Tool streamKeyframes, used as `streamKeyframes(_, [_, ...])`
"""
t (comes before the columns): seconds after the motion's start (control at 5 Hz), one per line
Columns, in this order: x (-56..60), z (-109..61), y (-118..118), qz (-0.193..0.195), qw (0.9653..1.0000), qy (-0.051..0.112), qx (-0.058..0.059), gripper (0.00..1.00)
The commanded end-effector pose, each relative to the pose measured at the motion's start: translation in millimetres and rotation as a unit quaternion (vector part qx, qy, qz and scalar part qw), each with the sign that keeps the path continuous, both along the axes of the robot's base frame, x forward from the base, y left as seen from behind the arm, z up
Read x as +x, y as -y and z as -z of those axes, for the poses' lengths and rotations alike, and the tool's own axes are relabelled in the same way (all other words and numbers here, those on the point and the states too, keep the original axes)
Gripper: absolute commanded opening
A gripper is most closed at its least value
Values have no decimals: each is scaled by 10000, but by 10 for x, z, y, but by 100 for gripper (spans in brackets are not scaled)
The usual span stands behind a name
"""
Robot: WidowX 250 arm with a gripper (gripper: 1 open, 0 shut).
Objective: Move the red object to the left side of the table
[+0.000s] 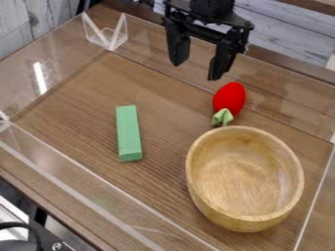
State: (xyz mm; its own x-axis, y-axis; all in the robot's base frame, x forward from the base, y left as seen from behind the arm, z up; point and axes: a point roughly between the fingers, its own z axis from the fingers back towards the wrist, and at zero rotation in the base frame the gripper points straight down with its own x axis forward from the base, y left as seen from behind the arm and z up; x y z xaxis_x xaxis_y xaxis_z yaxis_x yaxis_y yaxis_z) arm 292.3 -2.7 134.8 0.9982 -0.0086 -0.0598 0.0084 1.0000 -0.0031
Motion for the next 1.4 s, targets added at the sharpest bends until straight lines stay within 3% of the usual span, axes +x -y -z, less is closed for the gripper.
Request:
streamKeyframes(0.0, [98,150,31,-139,9999,-40,-35,100])
streamKeyframes(0.4, [357,447,-16,-374,9992,23,-137,100])
streamKeyframes(0.8, [485,697,182,-261,9994,-43,-211,100])
streamKeyframes(1.0, [405,733,137,-329,9992,-39,-223,0])
streamKeyframes(1.2, [309,718,94,-368,9991,-5,-224,0])
